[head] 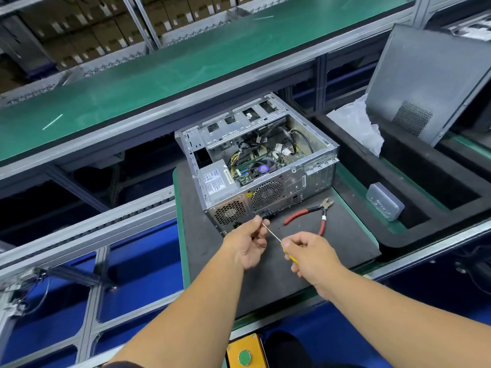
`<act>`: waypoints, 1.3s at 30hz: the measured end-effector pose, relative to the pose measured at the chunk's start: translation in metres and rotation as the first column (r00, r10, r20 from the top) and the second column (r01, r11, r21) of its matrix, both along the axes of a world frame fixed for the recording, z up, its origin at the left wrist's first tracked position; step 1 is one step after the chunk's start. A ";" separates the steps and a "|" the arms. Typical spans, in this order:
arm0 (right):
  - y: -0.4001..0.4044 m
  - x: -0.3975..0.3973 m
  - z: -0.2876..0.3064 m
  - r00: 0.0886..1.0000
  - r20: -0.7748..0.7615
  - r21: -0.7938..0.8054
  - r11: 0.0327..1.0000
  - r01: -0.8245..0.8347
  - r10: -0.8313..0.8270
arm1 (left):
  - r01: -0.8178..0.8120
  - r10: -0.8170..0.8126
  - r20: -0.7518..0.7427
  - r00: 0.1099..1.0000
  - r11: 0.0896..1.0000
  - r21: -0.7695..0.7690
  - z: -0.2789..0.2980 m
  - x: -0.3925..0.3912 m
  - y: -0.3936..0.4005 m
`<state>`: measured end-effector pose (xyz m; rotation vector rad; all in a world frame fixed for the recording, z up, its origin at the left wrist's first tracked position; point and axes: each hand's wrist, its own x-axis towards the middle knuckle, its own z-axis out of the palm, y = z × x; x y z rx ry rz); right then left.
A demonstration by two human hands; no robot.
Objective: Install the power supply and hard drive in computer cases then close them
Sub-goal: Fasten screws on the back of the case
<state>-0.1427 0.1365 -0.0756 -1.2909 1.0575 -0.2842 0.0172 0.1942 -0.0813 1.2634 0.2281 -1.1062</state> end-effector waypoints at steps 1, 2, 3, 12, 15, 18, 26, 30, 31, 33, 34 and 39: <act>-0.001 0.001 -0.001 1.000 -0.004 -0.009 1.000 -0.002 0.002 | 0.010 -0.010 -0.016 1.000 1.000 -0.001 0.000 0.001 0.000; -0.002 0.001 -0.002 1.000 -0.010 -0.019 1.000 -0.004 0.004 | 0.021 -0.021 -0.023 1.000 1.000 0.003 -0.001 0.001 -0.001; -0.003 0.001 -0.004 1.000 -0.018 -0.031 0.999 -0.007 0.007 | 0.036 -0.036 -0.026 0.999 0.999 0.008 -0.001 0.002 -0.002; -0.004 0.013 -0.012 1.000 0.014 -0.072 0.997 0.006 -0.005 | 0.078 -0.077 -0.038 0.996 0.997 0.025 -0.004 0.013 -0.012; -0.002 0.023 -0.012 1.000 0.011 -0.051 0.999 -0.003 0.004 | 0.064 -0.064 -0.043 0.997 0.998 -0.003 -0.003 0.016 -0.018; 0.001 0.029 -0.015 1.000 -0.008 -0.043 0.999 -0.002 0.002 | 0.072 -0.071 -0.042 0.997 0.997 0.015 -0.004 0.020 -0.020; 0.000 0.037 -0.012 0.999 -0.012 -0.023 0.999 0.030 -0.030 | 0.050 -0.048 -0.052 0.997 0.998 0.024 -0.012 0.024 -0.023; 0.005 0.040 -0.011 0.999 0.015 0.065 0.997 0.040 -0.041 | 0.023 -0.022 -0.036 0.999 1.000 0.021 -0.013 0.021 -0.022; 0.006 0.042 -0.010 0.998 0.030 0.120 0.992 0.047 -0.051 | 0.014 -0.013 -0.030 0.999 1.000 0.019 -0.013 0.020 -0.022; 0.008 0.047 -0.007 0.997 0.028 0.227 0.972 0.066 -0.074 | 0.001 -0.001 -0.018 1.000 1.000 0.023 -0.012 0.018 -0.022; 0.009 0.049 -0.006 0.996 0.016 0.270 0.960 0.079 -0.086 | -0.002 0.002 -0.007 1.000 0.999 0.032 -0.011 0.016 -0.021; 0.006 0.053 -0.005 0.993 0.011 0.379 0.919 0.106 -0.120 | 0.024 -0.045 0.148 0.988 0.990 0.141 -0.012 0.007 -0.014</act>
